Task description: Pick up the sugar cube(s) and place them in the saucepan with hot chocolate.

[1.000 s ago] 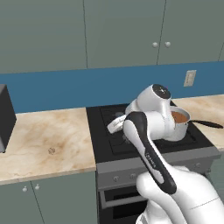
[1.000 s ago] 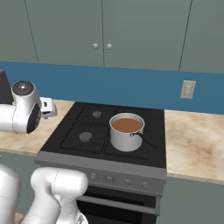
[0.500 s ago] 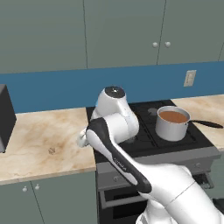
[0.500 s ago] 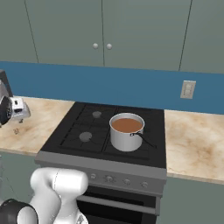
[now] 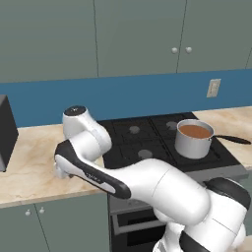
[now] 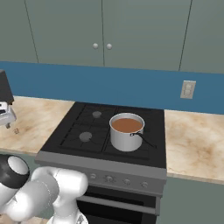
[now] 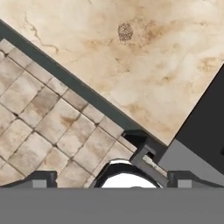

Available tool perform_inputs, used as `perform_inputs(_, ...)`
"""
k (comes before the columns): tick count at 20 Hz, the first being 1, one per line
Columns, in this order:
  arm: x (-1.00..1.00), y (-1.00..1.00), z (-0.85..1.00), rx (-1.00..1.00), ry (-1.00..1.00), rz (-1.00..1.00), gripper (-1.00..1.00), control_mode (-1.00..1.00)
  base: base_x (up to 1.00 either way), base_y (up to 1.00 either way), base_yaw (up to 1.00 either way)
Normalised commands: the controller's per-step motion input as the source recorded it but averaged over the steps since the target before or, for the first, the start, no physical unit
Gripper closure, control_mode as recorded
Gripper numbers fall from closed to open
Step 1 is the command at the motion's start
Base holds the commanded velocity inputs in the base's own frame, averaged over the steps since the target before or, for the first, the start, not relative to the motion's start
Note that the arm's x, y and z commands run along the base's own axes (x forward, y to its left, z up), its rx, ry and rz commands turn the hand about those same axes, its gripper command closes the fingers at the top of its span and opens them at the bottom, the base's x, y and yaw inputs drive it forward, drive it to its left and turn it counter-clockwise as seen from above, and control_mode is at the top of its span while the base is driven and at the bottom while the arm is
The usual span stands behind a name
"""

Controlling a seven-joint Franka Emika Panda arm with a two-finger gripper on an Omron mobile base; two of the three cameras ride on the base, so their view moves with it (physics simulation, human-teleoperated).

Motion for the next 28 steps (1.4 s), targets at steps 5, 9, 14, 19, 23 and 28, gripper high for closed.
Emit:
perform_inputs(5,0.41,0.35,-0.64,-0.13,0.01,0.00,-1.00,-1.00,0.00,0.00,0.00)
perform_inputs(9,0.43,0.33,-0.61,-0.13,0.01,0.00,-1.00,-1.00,0.00,0.00,0.00)
perform_inputs(14,0.40,0.27,-0.42,-0.10,0.00,0.00,-1.00,-1.00,0.00,0.00,0.00)
perform_inputs(19,0.53,0.00,-0.02,0.00,0.07,-0.01,-1.00,-1.00,0.00,0.00,0.00)
perform_inputs(23,0.47,-0.06,-0.05,0.00,0.02,-0.06,-1.00,-1.00,0.00,0.00,0.00)
perform_inputs(28,0.35,0.10,-0.19,0.00,0.00,-0.01,-1.00,-1.00,0.00,0.00,0.00)
